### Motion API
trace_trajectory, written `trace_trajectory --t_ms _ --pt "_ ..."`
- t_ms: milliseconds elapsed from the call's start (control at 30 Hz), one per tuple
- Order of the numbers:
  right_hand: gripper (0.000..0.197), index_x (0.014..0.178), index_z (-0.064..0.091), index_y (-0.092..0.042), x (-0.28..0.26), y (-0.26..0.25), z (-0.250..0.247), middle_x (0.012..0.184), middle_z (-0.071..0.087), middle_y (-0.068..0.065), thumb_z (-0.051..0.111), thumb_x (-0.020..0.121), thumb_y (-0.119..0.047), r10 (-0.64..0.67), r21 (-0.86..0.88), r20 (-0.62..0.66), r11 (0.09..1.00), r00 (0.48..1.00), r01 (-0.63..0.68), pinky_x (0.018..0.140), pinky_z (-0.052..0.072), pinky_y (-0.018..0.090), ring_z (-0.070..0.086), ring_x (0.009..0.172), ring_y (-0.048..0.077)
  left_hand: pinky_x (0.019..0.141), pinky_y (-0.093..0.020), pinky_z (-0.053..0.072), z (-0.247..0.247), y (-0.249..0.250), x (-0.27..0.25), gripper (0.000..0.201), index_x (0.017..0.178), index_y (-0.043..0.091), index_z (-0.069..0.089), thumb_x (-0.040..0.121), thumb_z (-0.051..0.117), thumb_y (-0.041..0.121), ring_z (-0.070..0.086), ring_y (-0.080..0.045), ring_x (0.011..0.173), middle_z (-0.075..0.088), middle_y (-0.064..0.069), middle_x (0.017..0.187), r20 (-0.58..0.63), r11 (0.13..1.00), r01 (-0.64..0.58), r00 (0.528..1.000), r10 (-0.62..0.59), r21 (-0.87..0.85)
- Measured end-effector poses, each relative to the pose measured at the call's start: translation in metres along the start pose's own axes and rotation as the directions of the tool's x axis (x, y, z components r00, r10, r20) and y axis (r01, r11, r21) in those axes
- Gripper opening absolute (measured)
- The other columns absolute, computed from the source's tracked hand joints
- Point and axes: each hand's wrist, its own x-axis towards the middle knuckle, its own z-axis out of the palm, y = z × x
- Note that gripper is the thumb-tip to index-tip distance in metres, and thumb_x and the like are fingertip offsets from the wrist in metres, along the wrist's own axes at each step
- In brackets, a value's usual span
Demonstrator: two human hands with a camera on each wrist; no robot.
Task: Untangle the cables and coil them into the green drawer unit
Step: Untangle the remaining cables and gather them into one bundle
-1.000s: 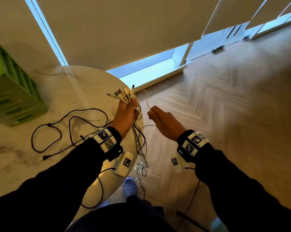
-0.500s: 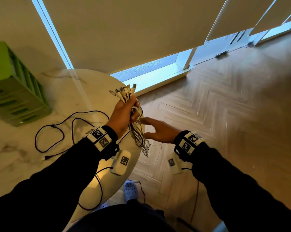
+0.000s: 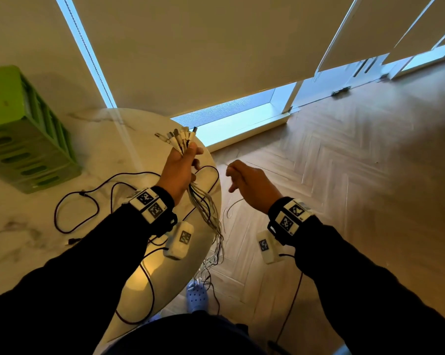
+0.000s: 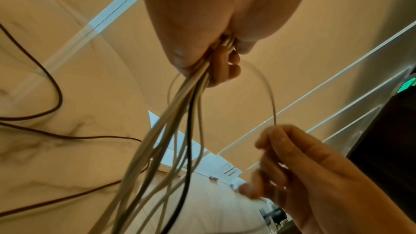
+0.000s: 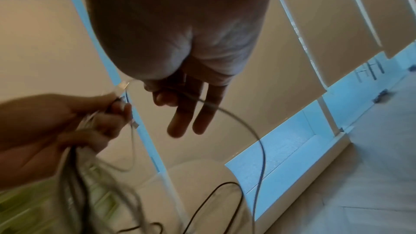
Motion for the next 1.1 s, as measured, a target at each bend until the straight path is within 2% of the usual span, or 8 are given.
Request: trace_trajectory --t_ms 133,267,333,433,567,733,900,1100 --pt "0.021 0.112 0.058 -0.006 -0.002 0.04 -0.027 0.094 0.069 0.009 0.042 0.107 -0.018 0.218 -0.237 0.163 0.955 0.962 -0.176 0.072 0.051 0.029 0.066 0.079 0.026 0.049 -0.02 0.028 -0.013 0.0 0.009 0.029 0.085 0.019 0.051 0.108 0.042 0.034 0.036 -0.007 0.053 0.053 0.002 0.079 0.023 0.986 0.08 0.997 -0.077 -0.145" --pt "0.033 0.126 0.061 -0.016 -0.018 0.081 -0.035 0.116 0.072 -0.002 0.054 0.1 -0.035 0.658 -0.635 0.461 0.713 0.595 -0.297 0.093 0.048 0.032 0.064 0.109 0.019 0.047 -0.02 0.021 -0.016 0.005 0.007 0.031 0.081 0.019 0.043 0.109 0.038 0.031 0.028 -0.007 0.048 0.04 0.009 0.056 0.129 0.954 0.097 0.99 -0.062 -0.284" --pt "0.075 0.146 0.044 -0.022 -0.019 0.08 -0.029 0.143 0.057 -0.002 0.071 0.085 -0.055 0.687 -0.642 0.504 0.703 0.524 -0.305 0.106 0.043 0.035 0.054 0.127 0.019 0.046 -0.02 0.023 -0.014 0.007 0.003 0.031 0.082 0.017 0.043 0.11 0.037 0.03 0.029 -0.007 0.047 0.035 0.009 0.052 0.157 0.95 0.106 0.986 -0.061 -0.295" --pt "0.145 0.16 0.001 -0.028 -0.006 0.047 -0.011 0.166 0.017 0.0 0.085 0.05 -0.071 0.491 -0.413 0.547 0.863 0.678 -0.291 0.121 0.026 0.05 0.023 0.151 0.025 0.05 -0.024 0.027 -0.011 0.008 -0.003 0.032 0.081 0.017 0.044 0.109 0.038 0.032 0.031 -0.011 0.049 0.034 0.007 0.053 0.223 0.963 0.099 0.974 -0.042 -0.25" --pt "0.136 0.158 0.01 -0.03 0.021 -0.011 0.023 0.167 0.013 -0.003 0.087 0.053 -0.068 0.141 -0.117 0.506 0.989 0.851 -0.095 0.123 0.019 0.047 0.019 0.15 0.019 0.056 -0.029 0.034 -0.012 0.011 -0.012 0.032 0.082 0.017 0.045 0.109 0.038 0.034 0.04 -0.014 0.052 0.034 0.004 0.056 0.333 0.991 0.051 0.943 -0.007 -0.124" --pt "0.019 0.099 0.073 -0.013 0.031 -0.046 0.06 0.107 0.074 0.005 0.076 0.088 -0.028 0.013 0.263 0.739 0.915 0.673 -0.306 0.1 0.046 0.028 0.067 0.1 0.011 0.065 -0.028 0.046 -0.026 0.028 -0.022 0.033 0.082 0.016 0.043 0.109 0.037 0.034 0.051 -0.019 0.057 0.034 0.003 0.058 0.437 0.999 0.026 0.899 -0.014 -0.021" --pt "0.021 0.074 0.07 -0.011 0.028 -0.004 0.066 0.09 0.074 0.016 0.077 0.086 -0.027 0.161 0.001 0.866 0.946 0.473 -0.325 0.097 0.051 0.04 0.069 0.077 0.013 0.091 -0.039 0.053 -0.053 0.041 -0.031 0.028 0.085 0.013 0.043 0.109 0.034 0.026 0.041 -0.014 0.053 0.03 0.005 0.056 0.583 0.991 0.13 0.802 -0.129 0.04" --pt "0.041 0.081 0.063 -0.02 0.017 0.053 0.069 0.089 0.072 0.009 0.049 0.096 -0.056 0.416 -0.52 0.247 0.819 0.875 -0.242 0.073 0.051 0.035 0.069 0.086 0.032 0.094 -0.045 0.035 -0.048 0.049 -0.03 0.028 0.084 0.014 0.04 0.11 0.031 0.018 0.038 -0.016 0.059 0.033 0.006 0.058 0.564 0.985 0.095 0.826 0.003 -0.145"
